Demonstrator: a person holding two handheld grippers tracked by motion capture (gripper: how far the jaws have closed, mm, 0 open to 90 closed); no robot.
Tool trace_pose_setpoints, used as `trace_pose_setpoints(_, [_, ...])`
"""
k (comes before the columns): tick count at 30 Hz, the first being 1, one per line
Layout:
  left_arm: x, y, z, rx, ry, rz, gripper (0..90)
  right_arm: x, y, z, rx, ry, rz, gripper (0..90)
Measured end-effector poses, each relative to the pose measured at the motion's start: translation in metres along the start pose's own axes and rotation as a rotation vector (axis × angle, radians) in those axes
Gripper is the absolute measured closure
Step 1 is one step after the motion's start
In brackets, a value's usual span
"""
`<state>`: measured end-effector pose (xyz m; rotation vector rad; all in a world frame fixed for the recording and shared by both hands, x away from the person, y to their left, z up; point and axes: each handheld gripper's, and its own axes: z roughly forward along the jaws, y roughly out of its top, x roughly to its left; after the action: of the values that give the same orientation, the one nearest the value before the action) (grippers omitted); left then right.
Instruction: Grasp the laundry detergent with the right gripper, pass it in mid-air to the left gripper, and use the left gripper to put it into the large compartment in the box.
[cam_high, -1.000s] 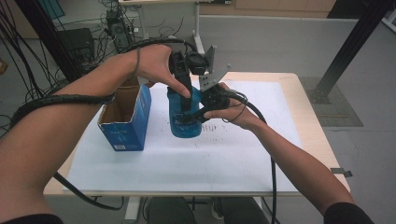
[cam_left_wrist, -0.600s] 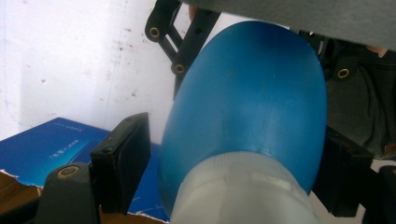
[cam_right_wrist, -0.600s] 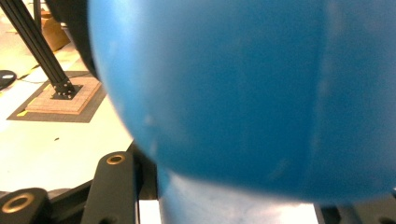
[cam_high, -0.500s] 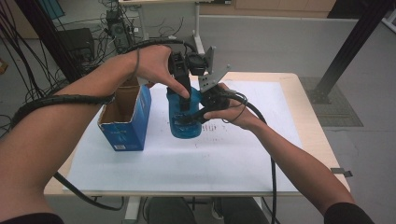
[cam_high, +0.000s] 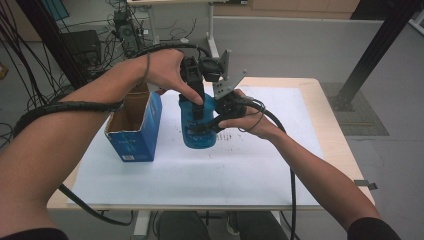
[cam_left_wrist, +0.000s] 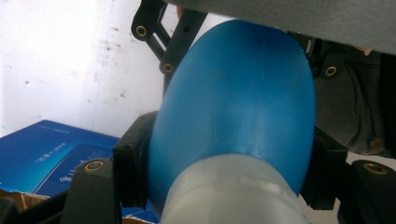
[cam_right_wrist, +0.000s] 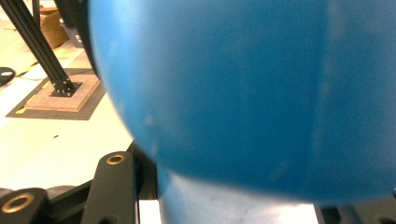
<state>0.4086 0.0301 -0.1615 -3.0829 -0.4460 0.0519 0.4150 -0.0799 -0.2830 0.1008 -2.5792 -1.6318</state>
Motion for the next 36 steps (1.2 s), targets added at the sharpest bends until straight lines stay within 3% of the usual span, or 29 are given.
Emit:
trace_pose_setpoints(8, [-0.0019, 0.0011, 0.0007, 0.008, 0.006, 0.004, 34.7, 0.0007, -0.0004, -0.0002, 0.006, 0.0, 0.002, 45.0])
trace_pose_setpoints(9, [-0.0019, 0.0014, 0.0008, 0.013, 0.006, 0.008, 34.7, 0.0027, -0.0007, -0.001, 0.022, 0.001, 0.027, 45.0])
trace_pose_setpoints(10, [-0.002, 0.0014, 0.0013, 0.011, 0.01, 0.01, 34.9, 0.0009, -0.0008, 0.0005, 0.009, -0.001, -0.001, 44.9])
trace_pose_setpoints(16, [-0.0026, 0.0013, 0.0006, 0.017, 0.018, 0.011, 35.0, -0.0005, -0.0008, 0.0017, 0.002, -0.005, -0.018, 44.8])
trace_pose_setpoints(36, [-0.0018, 0.0021, 0.0007, 0.007, 0.026, 0.008, 35.1, -0.0016, -0.0021, 0.0005, 0.0, -0.003, 0.002, 44.5])
